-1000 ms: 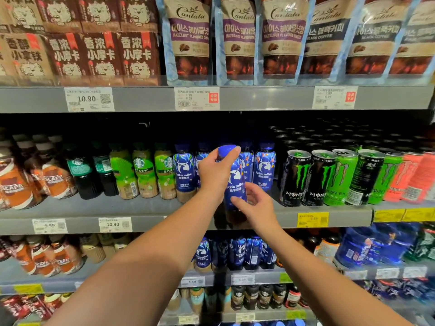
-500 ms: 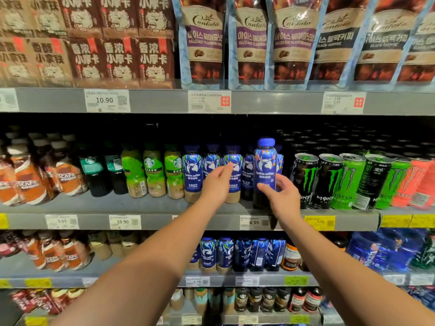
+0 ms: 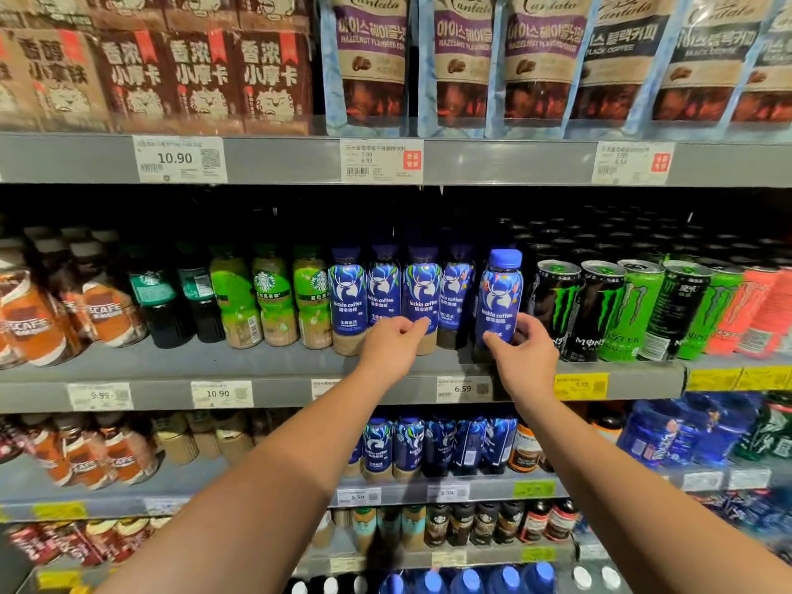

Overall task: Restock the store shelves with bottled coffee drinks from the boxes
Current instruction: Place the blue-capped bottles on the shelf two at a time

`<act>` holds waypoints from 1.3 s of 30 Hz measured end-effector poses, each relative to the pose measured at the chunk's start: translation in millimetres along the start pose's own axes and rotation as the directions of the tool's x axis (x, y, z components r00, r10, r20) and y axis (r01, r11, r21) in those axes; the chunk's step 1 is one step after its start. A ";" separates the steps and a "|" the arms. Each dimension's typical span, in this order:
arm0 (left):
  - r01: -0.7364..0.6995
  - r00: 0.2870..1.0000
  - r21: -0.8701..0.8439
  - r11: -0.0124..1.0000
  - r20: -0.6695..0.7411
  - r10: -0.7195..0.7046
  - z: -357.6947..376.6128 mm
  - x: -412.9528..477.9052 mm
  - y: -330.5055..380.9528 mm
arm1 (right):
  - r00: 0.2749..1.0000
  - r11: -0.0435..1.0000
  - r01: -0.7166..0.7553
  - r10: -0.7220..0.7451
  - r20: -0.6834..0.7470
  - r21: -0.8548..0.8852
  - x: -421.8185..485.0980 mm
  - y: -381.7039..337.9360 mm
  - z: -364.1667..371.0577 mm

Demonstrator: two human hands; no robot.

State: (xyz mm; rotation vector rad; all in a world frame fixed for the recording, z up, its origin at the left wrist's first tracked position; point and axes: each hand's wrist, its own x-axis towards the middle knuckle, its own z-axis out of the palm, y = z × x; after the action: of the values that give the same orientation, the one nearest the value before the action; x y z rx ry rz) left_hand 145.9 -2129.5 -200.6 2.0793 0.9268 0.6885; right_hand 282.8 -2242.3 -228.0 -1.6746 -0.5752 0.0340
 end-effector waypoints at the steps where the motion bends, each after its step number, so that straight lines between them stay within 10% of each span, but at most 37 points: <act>1: -0.009 1.000 0.004 1.000 0.004 0.009 0.9 0.0 -2.8 | 1.000 0.999 0.002 -0.002 -0.006 -0.044 -1.3 0.0 1.1; 21: -0.037 0.998 0.086 0.996 0.048 0.033 -14.8 -18.3 -30.8 | 0.980 0.980 -0.080 0.043 -0.195 -0.184 -23.4 -7.8 5.8; 31: -0.071 0.977 0.377 0.924 0.214 -0.012 -109.2 -101.6 -88.4 | 0.875 0.682 0.202 0.198 0.443 -0.703 -153.5 -48.9 61.4; 39: -0.114 0.947 0.501 0.858 0.316 -0.059 -155.3 -180.5 -130.7 | 0.798 0.483 0.347 0.299 0.524 -0.804 -251.3 -60.4 85.2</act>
State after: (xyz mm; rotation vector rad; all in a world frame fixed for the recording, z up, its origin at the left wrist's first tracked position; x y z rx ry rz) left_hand -121.5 -2147.7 -245.3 2.5788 0.9626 0.0913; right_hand 13.3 -2256.8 -263.0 -2.7296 -1.2775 0.3252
